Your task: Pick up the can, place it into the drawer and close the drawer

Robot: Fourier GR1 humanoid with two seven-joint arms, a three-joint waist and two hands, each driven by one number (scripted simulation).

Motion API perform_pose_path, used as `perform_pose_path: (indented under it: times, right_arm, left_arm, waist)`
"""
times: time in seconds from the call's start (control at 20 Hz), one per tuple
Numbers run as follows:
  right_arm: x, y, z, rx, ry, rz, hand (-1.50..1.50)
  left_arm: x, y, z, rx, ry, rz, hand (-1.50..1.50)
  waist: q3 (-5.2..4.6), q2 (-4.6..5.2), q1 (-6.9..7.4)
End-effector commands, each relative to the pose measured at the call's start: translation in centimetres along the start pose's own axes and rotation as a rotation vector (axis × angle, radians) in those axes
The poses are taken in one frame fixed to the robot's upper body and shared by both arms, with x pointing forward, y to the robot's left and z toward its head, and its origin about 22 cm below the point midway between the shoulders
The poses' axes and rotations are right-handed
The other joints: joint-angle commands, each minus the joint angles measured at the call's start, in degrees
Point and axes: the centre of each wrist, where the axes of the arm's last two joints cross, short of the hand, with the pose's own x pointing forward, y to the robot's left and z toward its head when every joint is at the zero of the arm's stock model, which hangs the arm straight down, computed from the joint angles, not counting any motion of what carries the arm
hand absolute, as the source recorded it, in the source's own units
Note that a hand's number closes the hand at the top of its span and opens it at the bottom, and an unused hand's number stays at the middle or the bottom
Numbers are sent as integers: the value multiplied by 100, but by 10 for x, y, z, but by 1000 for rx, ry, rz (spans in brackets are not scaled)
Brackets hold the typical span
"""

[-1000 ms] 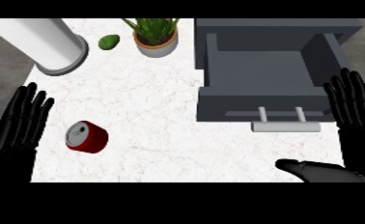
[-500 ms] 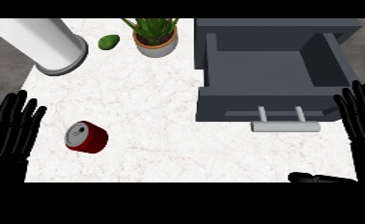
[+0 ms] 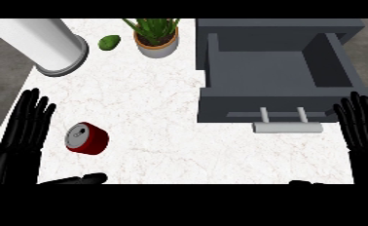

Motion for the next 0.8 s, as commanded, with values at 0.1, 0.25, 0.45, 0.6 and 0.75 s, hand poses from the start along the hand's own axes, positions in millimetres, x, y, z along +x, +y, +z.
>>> perform_pose_path:
  times: [0.1, 0.25, 0.45, 0.6, 0.75]
  right_arm:
    - [-3, -14, 7, -4, 12, -6, -150]
    - [-12, -25, 9, -11, -12, 19, -150]
    - [4, -15, 0, 16, -4, 3, -150]
    - [-12, -28, 12, 2, -8, 3, -150]
    - [-15, -16, 10, -8, 3, -8, -150]
  left_arm:
    - [-18, 15, -11, -21, 8, 1, -150]
    - [-52, 9, 6, -1, 20, 11, -150]
    - [-56, 6, -17, 22, 9, -3, -150]
    - [-74, 19, -15, 25, 54, -9, -150]
    - [-81, 21, 16, 33, 51, -6, -150]
  waist:
    - [0, 0, -1]
    - [-1, -1, 3]
    - [-1, 1, 0]
    - [0, 1, -6]
    - [-1, -4, 22]
